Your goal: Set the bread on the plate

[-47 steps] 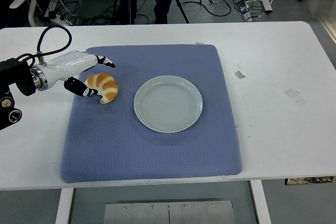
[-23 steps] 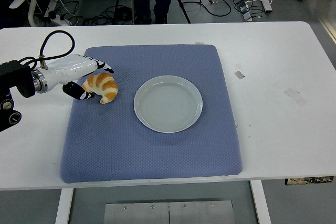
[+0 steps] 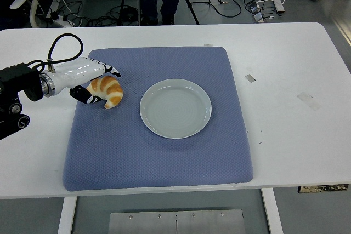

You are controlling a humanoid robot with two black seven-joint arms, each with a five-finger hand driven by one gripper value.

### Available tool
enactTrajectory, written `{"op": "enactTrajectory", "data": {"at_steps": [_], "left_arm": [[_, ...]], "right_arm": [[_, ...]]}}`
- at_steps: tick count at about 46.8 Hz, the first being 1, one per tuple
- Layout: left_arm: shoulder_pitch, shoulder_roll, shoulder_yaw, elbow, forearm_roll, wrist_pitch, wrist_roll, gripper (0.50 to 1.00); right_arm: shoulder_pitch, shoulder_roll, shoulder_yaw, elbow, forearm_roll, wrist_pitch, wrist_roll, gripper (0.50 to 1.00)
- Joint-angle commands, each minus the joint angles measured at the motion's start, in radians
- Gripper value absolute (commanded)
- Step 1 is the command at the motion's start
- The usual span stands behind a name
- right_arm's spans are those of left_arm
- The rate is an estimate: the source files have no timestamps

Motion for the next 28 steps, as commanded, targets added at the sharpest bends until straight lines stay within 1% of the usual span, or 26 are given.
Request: {"op": "enactTrajectory", "data": {"at_steps": [1,8,14,22,28], "left_arm": [[0.002,-0.01,-0.001,0.009,0.0,0.0,0.0,0.818],[0.002,-0.014,0.001,0.014,-0.006,-0.003,-0.001,0.739],[0.005,-0.014,0.002,0.014,-0.011,-0.003,-0.018,0.672],[0.005,-0.014,0.01,0.018,-0.018,-0.003,-0.027,0.652],[0.003,-0.014,0.014,0.025,-0.02,-0.003,-0.029,0.607]], "right_arm": [[-0.001,0.0,0.0,0.0,0.0,0.0,0.001,1.0],[-0.001,0.0,0.0,0.0,-0.001,0.0,0.001,1.0],[0.001,0.0,0.0,0.0,-0.001,0.0,0.001,1.0],[-0.001,0.0,0.0,0.0,0.0,0.0,0.001,1.0],[-0.001,0.0,0.0,0.0,0.0,0.0,0.001,1.0]]}}
